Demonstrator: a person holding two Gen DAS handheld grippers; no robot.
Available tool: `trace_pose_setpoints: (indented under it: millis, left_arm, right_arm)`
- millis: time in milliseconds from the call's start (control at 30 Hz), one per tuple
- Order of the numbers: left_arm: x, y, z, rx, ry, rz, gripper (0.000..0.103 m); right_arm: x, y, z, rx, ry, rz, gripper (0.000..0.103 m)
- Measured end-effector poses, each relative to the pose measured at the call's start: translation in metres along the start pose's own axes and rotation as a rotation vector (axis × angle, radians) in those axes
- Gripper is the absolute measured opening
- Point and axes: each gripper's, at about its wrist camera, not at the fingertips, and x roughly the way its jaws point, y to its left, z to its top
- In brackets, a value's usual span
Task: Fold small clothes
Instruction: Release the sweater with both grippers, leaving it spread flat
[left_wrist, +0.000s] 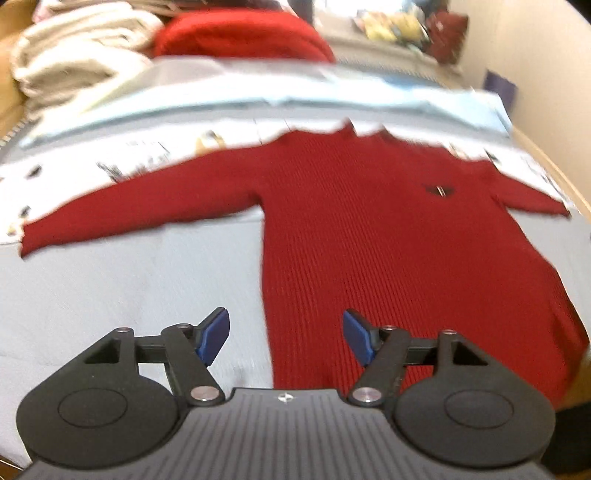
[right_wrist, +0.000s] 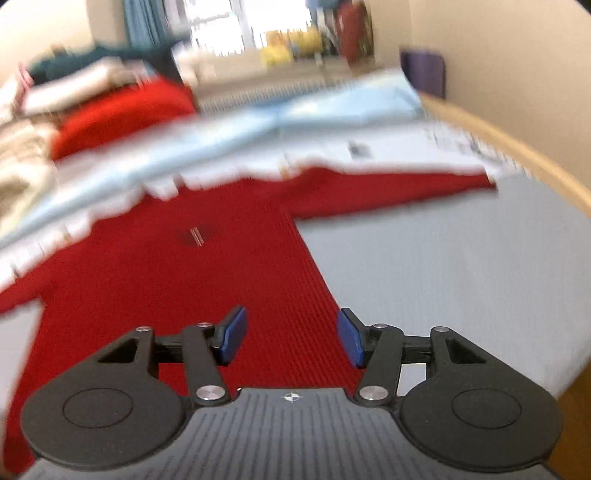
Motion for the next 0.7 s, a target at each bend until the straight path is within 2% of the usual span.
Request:
trace_pose_setpoints:
  millis: [133, 233, 267, 367, 500, 600, 700]
  left_arm:
    - [-0.009, -0.009, 0.012, 0.011, -0.071, 0.062, 0.073]
    - [-0.021, -0.002, 0.024, -0.016, -0.069, 0.054, 0.073]
    - [-0.035, -0.009, 0.025, -0.026, -0.064, 0.054, 0.073]
    - [-0.045, -0.011, 0.024, -0.045, -0.056, 0.062, 0.073]
    - [-0.030, -0.014, 0.028, -0.062, -0.051, 0.073, 0.073]
    - [-0.023, -0.012, 0.030, -0.076, -0.036, 0.090, 0.073]
    - [-0.015, -0.008, 0.031, -0.099, -0.012, 0.097, 0.073]
  right_arm:
    - [-0.018, 0.020, 0.037, -0.047, -0.117, 0.086, 0.058]
    - [-0.027, 0.048, 0.063, -0.095, -0.165, 0.139, 0.059]
    - [-0.026, 0.058, 0.076, -0.117, -0.181, 0.174, 0.061]
    - [-0.024, 0.098, 0.108, -0.179, -0.177, 0.221, 0.070]
    - [-0.012, 0.136, 0.146, -0.198, -0.180, 0.280, 0.077]
    - [0.005, 0.156, 0.156, -0.213, -0.178, 0.279, 0.079]
    - [0.031, 0.160, 0.144, -0.205, -0.133, 0.256, 0.079]
